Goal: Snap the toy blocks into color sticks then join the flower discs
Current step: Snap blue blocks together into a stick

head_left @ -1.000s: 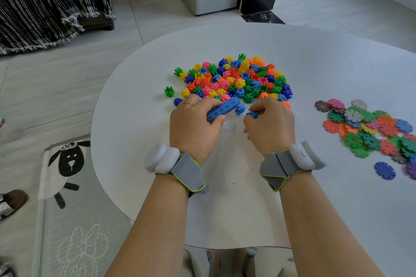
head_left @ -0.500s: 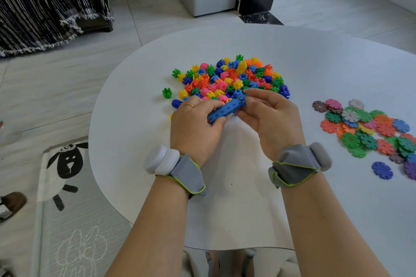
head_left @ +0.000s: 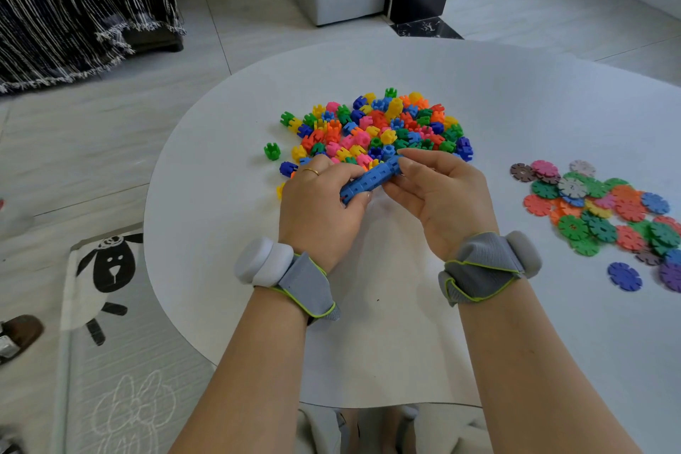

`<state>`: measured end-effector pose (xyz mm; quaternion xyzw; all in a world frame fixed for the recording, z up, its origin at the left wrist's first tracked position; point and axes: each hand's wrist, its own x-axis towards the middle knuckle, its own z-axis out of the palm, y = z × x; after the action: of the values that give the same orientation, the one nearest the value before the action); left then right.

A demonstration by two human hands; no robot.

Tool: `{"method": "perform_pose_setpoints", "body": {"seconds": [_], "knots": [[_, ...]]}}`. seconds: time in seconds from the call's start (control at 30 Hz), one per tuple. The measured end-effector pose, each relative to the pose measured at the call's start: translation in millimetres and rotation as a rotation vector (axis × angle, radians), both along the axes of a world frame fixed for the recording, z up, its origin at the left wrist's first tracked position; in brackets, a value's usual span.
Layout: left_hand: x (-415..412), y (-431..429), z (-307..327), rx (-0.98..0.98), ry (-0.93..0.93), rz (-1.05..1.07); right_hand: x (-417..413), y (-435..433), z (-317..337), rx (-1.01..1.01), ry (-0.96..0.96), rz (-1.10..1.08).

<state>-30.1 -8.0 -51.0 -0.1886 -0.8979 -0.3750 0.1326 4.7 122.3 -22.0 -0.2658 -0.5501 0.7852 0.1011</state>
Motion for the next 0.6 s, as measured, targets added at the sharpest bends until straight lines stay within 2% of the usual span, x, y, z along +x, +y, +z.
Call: {"method": "perform_pose_setpoints", "body": {"seconds": [0.6], "knots": [[1.5,-1.4,2.9,0.011,0.003,-0.015,2.5,-2.8,0.8,-0.049,0.052,0.000]]}}
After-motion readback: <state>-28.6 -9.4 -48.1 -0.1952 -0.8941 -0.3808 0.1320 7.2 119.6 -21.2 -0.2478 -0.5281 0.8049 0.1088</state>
